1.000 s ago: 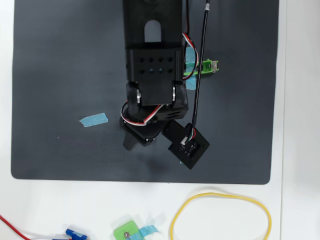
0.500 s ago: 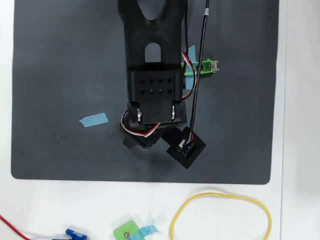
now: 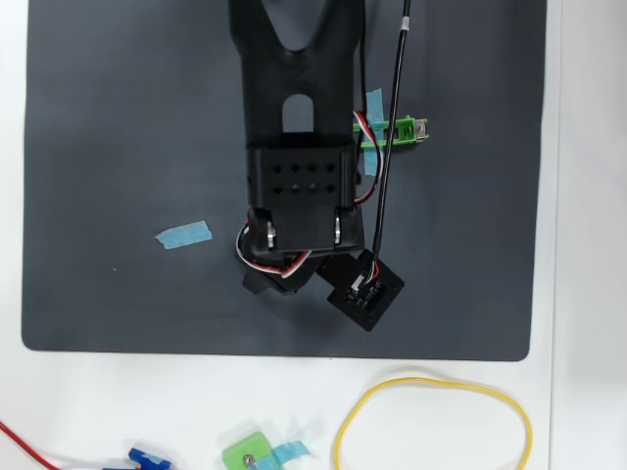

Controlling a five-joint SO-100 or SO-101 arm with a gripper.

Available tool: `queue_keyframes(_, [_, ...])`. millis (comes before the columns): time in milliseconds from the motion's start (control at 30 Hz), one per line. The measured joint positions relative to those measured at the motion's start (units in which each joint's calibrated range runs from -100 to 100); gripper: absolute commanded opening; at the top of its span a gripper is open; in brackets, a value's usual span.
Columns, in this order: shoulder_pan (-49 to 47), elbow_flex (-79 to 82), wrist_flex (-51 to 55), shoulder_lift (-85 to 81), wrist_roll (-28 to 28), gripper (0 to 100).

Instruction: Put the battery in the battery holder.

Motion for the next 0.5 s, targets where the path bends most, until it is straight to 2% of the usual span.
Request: queue_keyframes(500, [0.9,-7.8,5.4,5.3,0.2,26])
